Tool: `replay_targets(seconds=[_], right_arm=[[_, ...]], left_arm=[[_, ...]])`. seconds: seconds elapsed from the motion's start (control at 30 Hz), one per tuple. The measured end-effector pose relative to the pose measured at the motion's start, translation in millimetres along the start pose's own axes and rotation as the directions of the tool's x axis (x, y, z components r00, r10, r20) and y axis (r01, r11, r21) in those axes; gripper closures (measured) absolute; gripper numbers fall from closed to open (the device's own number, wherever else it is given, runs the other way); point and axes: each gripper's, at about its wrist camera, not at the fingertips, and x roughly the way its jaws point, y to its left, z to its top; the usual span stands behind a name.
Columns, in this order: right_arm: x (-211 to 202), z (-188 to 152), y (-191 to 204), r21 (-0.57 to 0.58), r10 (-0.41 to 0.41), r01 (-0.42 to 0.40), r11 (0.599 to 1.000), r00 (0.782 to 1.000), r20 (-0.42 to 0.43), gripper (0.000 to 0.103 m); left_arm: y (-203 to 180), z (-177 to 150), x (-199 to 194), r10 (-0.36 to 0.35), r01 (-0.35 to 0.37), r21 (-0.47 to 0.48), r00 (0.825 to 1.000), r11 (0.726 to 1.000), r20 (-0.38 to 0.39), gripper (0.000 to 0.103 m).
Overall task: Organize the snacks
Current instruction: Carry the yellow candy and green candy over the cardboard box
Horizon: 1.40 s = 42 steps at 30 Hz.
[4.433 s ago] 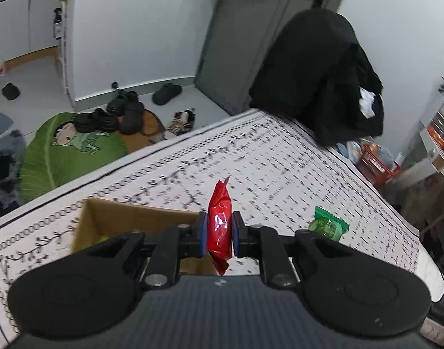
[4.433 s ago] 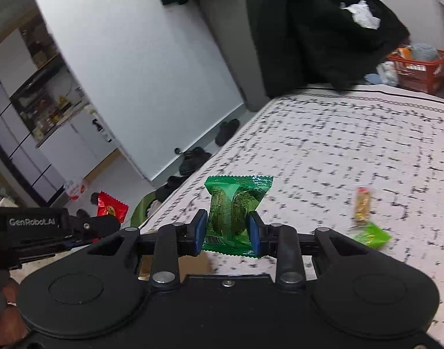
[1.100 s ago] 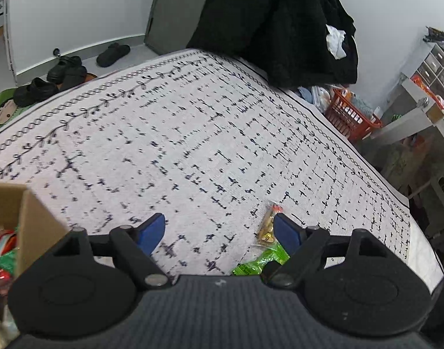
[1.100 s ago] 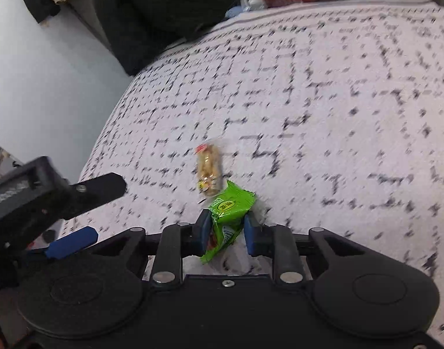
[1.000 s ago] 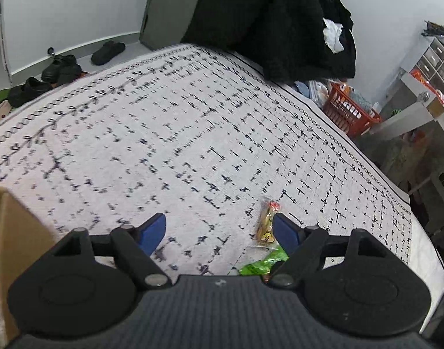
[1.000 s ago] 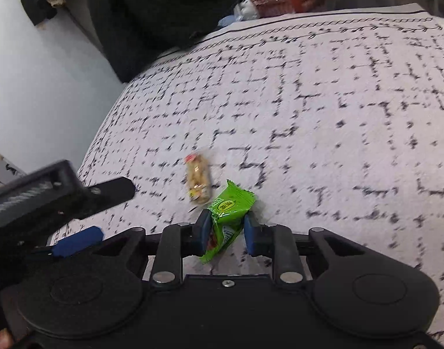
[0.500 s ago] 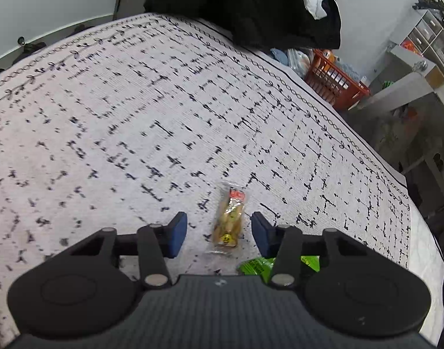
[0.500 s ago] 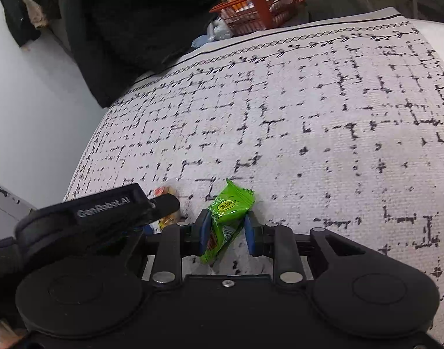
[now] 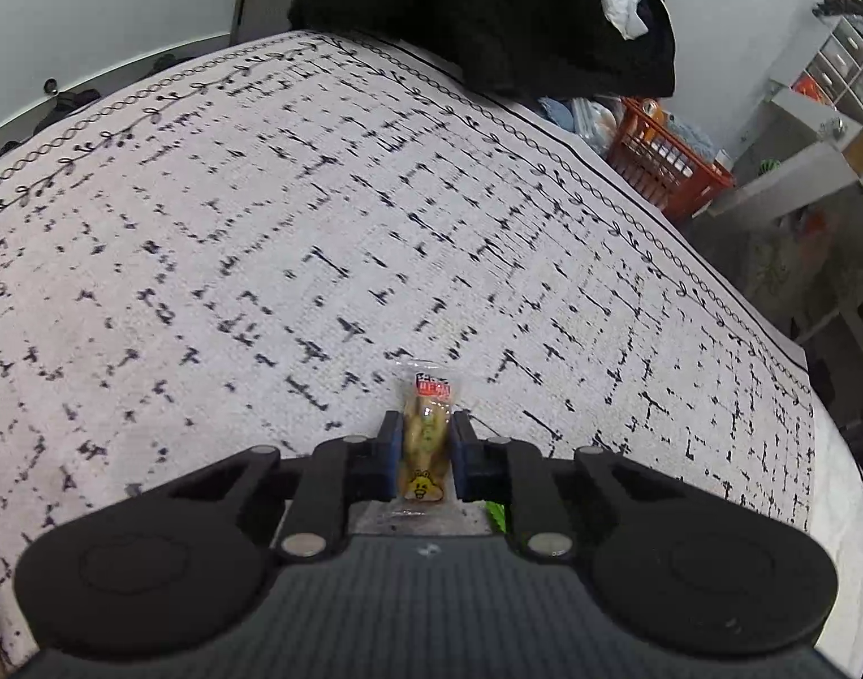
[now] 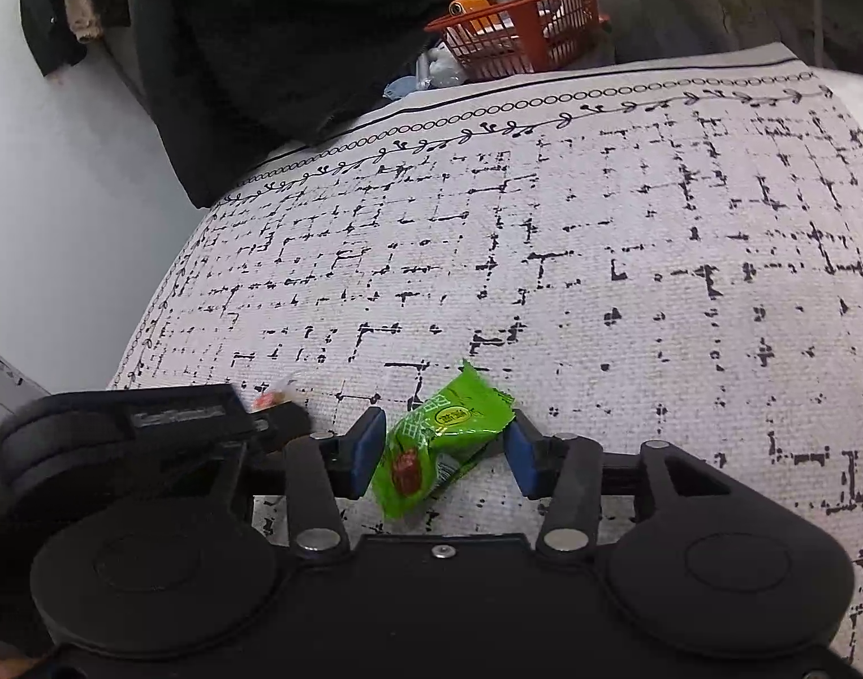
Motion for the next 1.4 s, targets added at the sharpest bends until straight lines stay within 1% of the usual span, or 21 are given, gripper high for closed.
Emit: replay_targets(seconds=[0.1,0.17,0.3,0.37,0.43,0.53,0.67,0.73,0.93,1.23,1.4], right_arm=[[1.4,-0.1,1.4,-0.007,-0.009,0.009,1.0,1.0,0.008,0.058],[1.5,-1.5,5.7,-0.049,-0.032,0.033,0.998,0.999,0.014,0.072],[-2.6,-1.1,8.3,-0.057,-0.03,0.03,0.998,1.0,0.007,0.076],[-8.2,-0.8,8.3,-0.044,-0.006,0.006,0.999,1.0,0.004,0.078],[-15.5,0.2,11.6,-0.039,0.023,-0.023,0.999,1.0,0.004,0.078],[-26.9,0.2,21.8,-0.063,0.047,-0.045,0.997,0.999,0.018,0.078],[-31.7,-2.6,31.4,-0.057,0.085,-0.085,0.995,0.996,-0.01,0.079],[-37.0,-4.7,39.3,-0.08,0.087,-0.087,0.993,0.996,-0.003,0.079],[-57.2,-10.7,64.3,-0.131,0.143,-0.141,0.981,0.99,0.002,0.079],[-90.7,-23.0,103.8,-0.222,0.234,-0.227,0.948,0.972,0.001,0.079],[-109.8,-32.1,127.3,-0.284,0.286,-0.276,0.918,0.958,-0.007,0.079]], left_arm=[[4.4,1.3,-9.2,0.009,-0.009,-0.004,1.0,1.0,0.01,0.086],[7.8,2.7,-16.6,0.015,-0.015,-0.012,1.0,1.0,0.017,0.086],[13.3,4.9,-34.6,0.024,-0.024,-0.017,0.999,1.0,0.036,0.086],[15.6,5.2,-44.7,0.027,-0.027,-0.018,0.999,0.999,0.046,0.086],[17.9,5.0,-55.0,0.03,-0.029,-0.02,0.998,0.999,0.057,0.086],[22.0,4.5,-72.7,0.035,-0.033,-0.026,0.997,0.999,0.073,0.086],[26.9,3.4,-97.2,0.048,-0.045,-0.029,0.994,0.999,0.094,0.086],[31.5,2.5,-110.6,0.056,-0.052,-0.036,0.993,0.998,0.104,0.086],[51.5,-0.8,-149.4,0.087,-0.078,-0.066,0.986,0.995,0.141,0.086],[88.1,-5.4,-202.5,0.152,-0.131,-0.117,0.97,0.984,0.19,0.086],[105.9,-8.1,-225.5,0.175,-0.146,-0.143,0.962,0.979,0.21,0.086]])
